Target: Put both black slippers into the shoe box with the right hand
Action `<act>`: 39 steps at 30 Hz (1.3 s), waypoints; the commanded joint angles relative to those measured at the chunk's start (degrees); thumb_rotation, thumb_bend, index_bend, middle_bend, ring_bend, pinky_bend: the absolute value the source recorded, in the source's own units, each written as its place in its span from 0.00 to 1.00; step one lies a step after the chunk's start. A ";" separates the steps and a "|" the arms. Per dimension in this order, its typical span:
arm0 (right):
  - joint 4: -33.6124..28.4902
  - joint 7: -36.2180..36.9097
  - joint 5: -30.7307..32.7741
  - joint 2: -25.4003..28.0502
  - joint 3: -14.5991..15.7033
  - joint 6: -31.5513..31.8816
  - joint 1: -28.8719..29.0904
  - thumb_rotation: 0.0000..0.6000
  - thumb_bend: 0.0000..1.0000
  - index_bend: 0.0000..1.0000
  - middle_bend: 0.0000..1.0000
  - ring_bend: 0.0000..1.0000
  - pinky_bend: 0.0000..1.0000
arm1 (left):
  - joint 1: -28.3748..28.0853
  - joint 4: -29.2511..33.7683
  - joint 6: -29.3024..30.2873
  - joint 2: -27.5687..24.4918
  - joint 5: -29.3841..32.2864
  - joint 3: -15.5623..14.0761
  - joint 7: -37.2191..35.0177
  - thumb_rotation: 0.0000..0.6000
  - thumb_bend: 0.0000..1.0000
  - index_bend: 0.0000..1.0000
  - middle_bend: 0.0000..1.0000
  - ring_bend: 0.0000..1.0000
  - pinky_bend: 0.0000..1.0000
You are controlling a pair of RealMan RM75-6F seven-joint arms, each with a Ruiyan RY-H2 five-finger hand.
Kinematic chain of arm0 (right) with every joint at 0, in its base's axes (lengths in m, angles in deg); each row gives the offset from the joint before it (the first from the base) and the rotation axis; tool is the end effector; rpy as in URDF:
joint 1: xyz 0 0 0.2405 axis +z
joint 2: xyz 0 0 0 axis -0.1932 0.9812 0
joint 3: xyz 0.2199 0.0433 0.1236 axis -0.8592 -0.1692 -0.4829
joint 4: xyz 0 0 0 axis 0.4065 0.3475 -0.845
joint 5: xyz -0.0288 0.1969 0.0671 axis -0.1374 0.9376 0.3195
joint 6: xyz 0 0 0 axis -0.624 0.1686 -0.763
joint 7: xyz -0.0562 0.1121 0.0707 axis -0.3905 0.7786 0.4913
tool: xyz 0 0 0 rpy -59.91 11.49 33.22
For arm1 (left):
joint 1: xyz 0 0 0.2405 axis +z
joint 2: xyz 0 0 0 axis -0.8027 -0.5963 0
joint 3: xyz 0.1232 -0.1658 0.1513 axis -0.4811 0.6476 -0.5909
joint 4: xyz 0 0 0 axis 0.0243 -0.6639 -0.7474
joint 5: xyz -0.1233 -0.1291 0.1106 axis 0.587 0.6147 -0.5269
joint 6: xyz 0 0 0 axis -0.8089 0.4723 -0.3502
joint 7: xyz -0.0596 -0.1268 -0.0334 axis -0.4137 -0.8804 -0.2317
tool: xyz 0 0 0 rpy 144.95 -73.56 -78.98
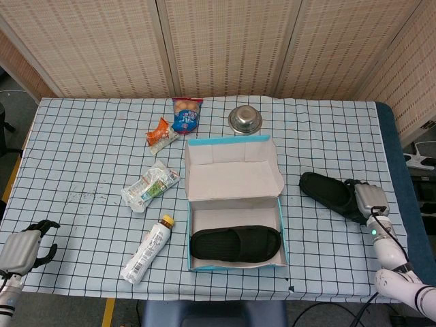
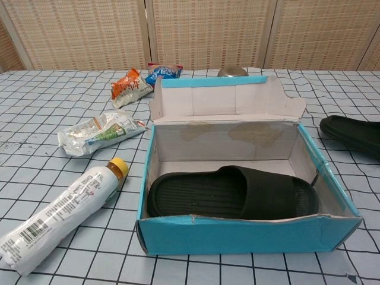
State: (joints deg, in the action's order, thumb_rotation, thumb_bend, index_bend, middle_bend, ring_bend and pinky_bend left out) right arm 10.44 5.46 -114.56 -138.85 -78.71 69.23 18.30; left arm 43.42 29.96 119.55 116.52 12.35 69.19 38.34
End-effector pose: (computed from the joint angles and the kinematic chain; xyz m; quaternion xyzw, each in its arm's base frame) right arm -0.3633 -0.3229 0.0875 0.6152 -0.4886 0.1864 0.5900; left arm -0.3313 0.1968 0.1380 -0.6196 -0.4537 -0.2661 0.5827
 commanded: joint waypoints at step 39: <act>-5.38 -15.48 -43.20 -24.65 -2.53 31.51 2.71 1.00 0.10 0.70 0.71 0.55 0.53 | -0.02 -0.49 -0.29 -0.44 -0.47 -0.07 -2.22 1.00 0.44 0.30 0.25 0.29 0.46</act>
State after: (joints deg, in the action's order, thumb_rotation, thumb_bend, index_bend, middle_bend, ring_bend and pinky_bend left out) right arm 4.10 -9.72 -158.03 -162.60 -81.24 101.39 20.69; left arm 43.40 29.45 119.28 116.09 11.86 69.11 36.16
